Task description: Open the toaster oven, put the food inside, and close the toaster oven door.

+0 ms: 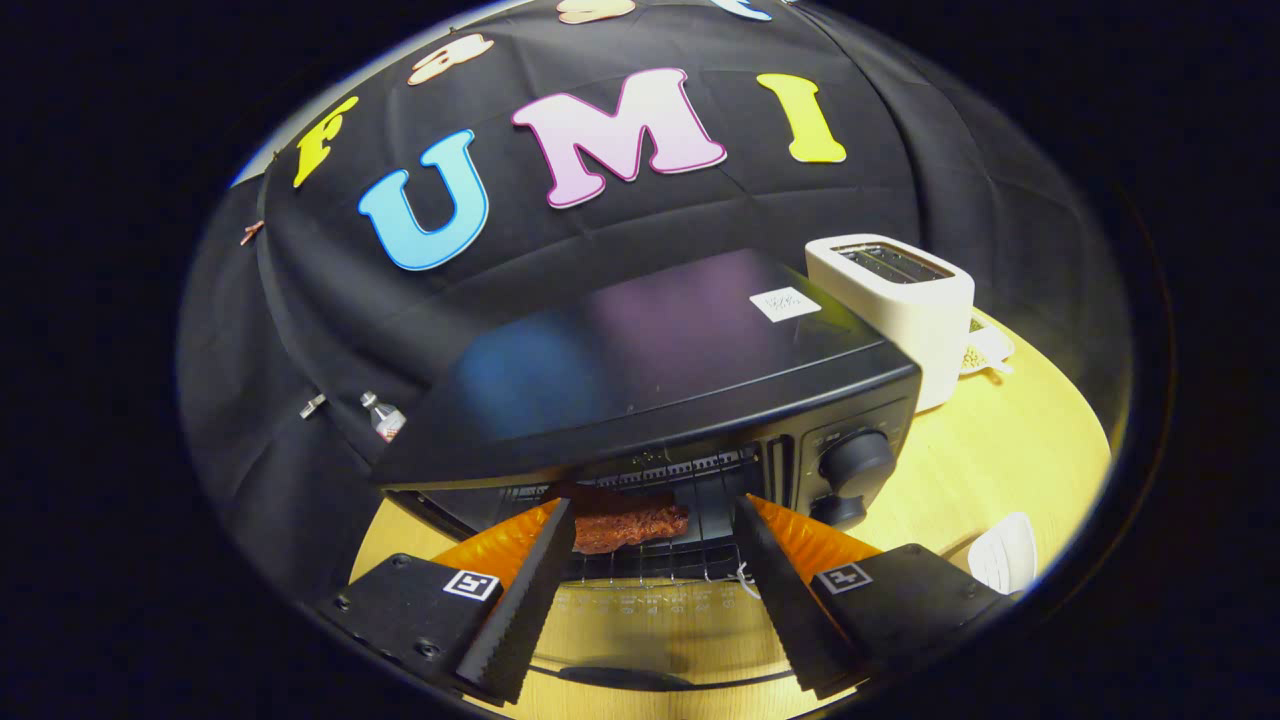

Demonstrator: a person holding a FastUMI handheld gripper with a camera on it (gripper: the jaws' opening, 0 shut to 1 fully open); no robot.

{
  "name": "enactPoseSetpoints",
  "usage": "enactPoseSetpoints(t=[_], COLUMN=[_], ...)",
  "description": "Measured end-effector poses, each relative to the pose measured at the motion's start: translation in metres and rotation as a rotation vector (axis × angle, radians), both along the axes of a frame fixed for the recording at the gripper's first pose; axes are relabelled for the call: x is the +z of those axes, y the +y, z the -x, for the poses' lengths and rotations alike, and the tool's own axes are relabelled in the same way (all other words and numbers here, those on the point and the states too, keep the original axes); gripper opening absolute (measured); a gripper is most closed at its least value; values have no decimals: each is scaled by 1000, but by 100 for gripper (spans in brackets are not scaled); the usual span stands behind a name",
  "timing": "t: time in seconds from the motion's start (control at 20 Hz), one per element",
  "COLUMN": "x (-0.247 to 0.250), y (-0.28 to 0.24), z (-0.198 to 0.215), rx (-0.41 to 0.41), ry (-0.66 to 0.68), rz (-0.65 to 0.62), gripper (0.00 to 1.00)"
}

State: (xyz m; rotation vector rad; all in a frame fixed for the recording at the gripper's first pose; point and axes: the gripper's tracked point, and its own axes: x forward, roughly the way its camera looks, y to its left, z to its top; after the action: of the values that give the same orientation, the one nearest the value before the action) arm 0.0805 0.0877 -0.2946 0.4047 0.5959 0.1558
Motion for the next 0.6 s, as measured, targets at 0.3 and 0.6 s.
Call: enactPoseSetpoints(t=[0.3, 0.6], x=[39, 37], y=[4, 32], z=[45, 106], rx=[70, 233], ry=[-34, 30], rz=[10, 80], gripper=[98, 98])
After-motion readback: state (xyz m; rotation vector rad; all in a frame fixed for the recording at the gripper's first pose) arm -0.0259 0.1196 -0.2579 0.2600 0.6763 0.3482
